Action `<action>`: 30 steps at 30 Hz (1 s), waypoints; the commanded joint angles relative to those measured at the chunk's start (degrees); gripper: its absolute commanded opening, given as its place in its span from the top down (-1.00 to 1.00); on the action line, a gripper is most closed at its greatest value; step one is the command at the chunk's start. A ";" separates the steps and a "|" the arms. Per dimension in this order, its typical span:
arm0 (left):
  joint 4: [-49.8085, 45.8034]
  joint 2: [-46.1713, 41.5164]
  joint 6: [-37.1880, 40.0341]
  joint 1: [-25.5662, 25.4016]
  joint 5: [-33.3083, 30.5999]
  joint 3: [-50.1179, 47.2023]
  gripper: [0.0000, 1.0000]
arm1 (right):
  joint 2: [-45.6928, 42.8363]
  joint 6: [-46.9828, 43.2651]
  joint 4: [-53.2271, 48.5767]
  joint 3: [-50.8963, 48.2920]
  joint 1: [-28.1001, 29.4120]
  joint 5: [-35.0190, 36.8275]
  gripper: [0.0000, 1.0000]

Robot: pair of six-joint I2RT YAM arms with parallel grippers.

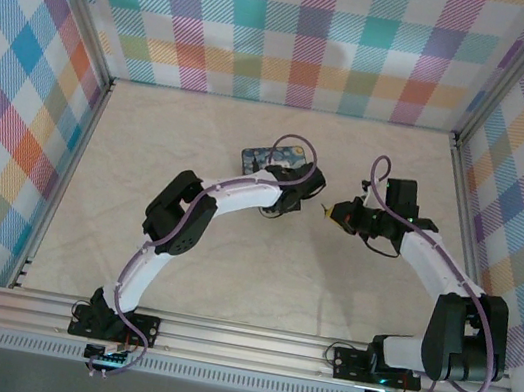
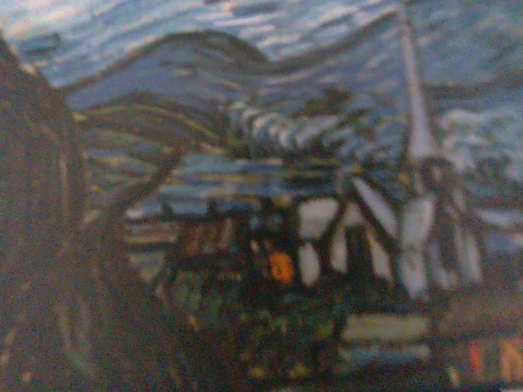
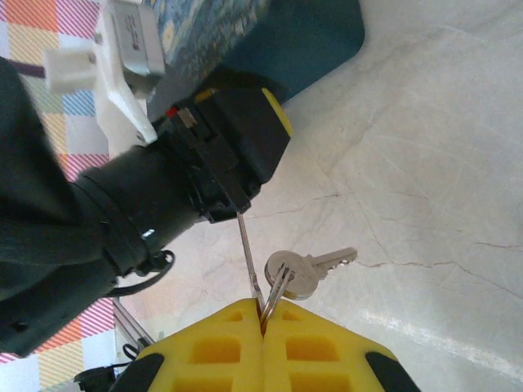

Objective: Unlock a padlock with a key

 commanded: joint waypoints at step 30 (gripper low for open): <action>-15.19 -12.60 -10.33 14.18 57.43 13.68 0.95 | -11.44 5.82 -0.37 1.40 10.38 -5.01 1.00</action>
